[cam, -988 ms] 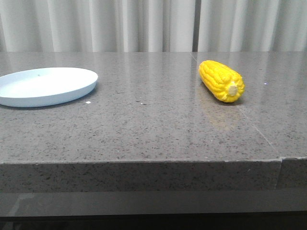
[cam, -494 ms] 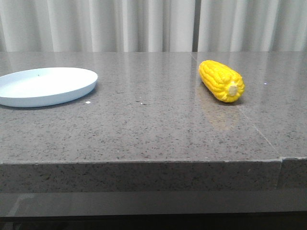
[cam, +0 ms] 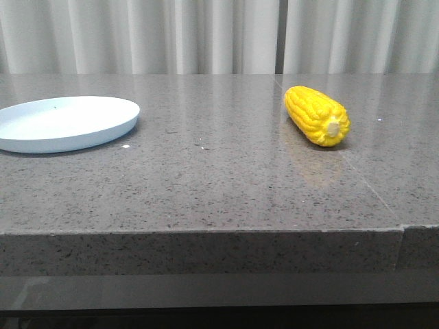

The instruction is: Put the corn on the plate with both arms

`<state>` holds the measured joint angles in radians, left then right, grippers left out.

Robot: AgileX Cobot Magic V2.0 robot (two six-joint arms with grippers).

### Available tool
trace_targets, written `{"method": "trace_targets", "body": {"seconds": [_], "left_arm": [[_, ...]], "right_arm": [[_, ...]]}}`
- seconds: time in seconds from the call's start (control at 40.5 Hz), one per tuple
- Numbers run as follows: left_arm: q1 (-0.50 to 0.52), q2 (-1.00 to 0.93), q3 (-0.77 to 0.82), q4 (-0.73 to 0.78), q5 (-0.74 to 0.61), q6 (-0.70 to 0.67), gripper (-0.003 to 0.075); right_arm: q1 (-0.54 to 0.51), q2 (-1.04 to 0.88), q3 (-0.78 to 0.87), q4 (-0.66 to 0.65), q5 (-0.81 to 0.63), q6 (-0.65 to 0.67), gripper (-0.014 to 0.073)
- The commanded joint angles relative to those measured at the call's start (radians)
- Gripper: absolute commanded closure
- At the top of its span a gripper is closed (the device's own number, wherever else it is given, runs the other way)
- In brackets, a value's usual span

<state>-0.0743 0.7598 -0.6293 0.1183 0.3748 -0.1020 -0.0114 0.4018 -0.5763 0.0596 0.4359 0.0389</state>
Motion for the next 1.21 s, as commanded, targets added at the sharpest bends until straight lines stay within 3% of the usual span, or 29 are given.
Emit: {"method": "trace_targets", "body": {"seconds": [0.0, 0.445, 0.642, 0.914, 1.038, 1.186], "left_arm": [[-0.038, 0.117, -0.108, -0.008, 0.0, -0.009, 0.0113], [-0.049, 0.656, -0.574, -0.041, 0.466, -0.009, 0.0113], [-0.049, 0.806, -0.68, -0.041, 0.496, -0.009, 0.0113], [-0.049, 0.911, -0.704, -0.043, 0.484, 0.001, 0.0127], [-0.049, 0.928, -0.704, -0.052, 0.477, 0.001, 0.0241], [-0.049, 0.93, -0.704, -0.057, 0.462, 0.001, 0.0479]], "right_arm": [[-0.003, 0.013, -0.037, 0.005, -0.075, -0.008, 0.0013], [-0.003, 0.013, -0.037, 0.005, -0.075, -0.008, 0.0013], [-0.003, 0.013, -0.037, 0.005, -0.075, -0.008, 0.0013], [-0.003, 0.013, -0.037, 0.005, -0.075, -0.008, 0.0013], [-0.003, 0.013, -0.037, 0.005, -0.075, -0.008, 0.0013], [-0.003, 0.013, -0.037, 0.005, -0.075, -0.008, 0.0013]]}}
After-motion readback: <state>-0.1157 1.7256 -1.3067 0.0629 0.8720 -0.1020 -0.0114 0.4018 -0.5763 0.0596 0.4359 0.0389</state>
